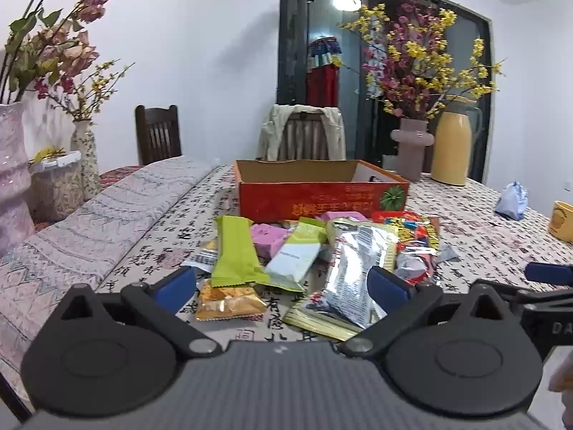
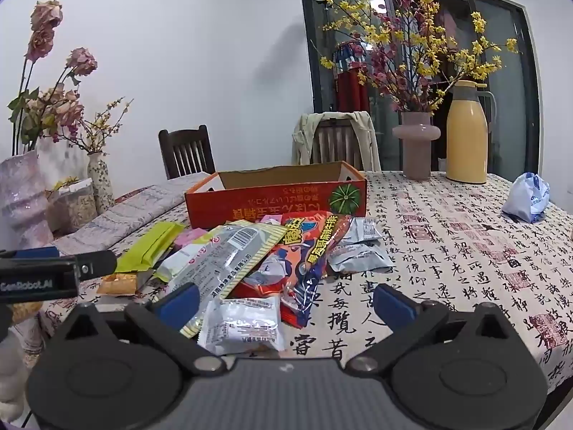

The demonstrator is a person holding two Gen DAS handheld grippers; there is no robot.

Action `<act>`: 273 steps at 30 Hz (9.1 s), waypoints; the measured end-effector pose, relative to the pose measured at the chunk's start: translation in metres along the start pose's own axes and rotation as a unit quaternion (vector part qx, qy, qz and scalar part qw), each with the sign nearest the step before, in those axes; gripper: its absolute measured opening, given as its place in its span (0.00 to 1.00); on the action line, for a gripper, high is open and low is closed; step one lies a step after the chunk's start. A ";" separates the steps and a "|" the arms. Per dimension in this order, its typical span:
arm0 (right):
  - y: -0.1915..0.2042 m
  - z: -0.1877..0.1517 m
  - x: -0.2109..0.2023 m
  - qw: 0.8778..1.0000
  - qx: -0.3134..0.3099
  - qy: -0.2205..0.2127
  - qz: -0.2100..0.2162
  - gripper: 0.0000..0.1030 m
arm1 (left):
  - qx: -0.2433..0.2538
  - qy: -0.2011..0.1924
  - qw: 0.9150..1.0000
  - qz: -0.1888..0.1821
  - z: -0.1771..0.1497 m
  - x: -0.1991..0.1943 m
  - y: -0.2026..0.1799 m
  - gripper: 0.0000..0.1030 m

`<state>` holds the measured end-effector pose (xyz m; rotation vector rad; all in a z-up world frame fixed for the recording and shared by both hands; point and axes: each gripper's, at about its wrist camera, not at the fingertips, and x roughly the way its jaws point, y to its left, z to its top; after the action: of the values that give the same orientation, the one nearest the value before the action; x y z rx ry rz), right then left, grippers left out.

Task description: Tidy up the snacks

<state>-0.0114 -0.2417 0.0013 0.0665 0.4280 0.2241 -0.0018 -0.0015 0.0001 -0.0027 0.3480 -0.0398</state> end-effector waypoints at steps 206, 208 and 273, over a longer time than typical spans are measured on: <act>-0.070 0.195 0.337 0.994 -0.029 0.100 0.024 0.46 | -0.029 0.183 0.979 0.081 0.174 0.347 0.011 0.34; -0.070 0.193 0.357 0.992 -0.026 0.123 0.028 0.46 | -0.021 0.197 0.977 0.082 0.169 0.358 0.008 0.34; -0.018 0.024 0.062 0.999 0.010 0.040 -0.020 1.00 | -0.082 0.080 0.993 0.031 0.023 0.073 0.051 1.00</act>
<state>0.0571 -0.2451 -0.0036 0.0683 0.5116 0.1841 0.0765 0.0465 -0.0038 -0.1517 0.5105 0.0496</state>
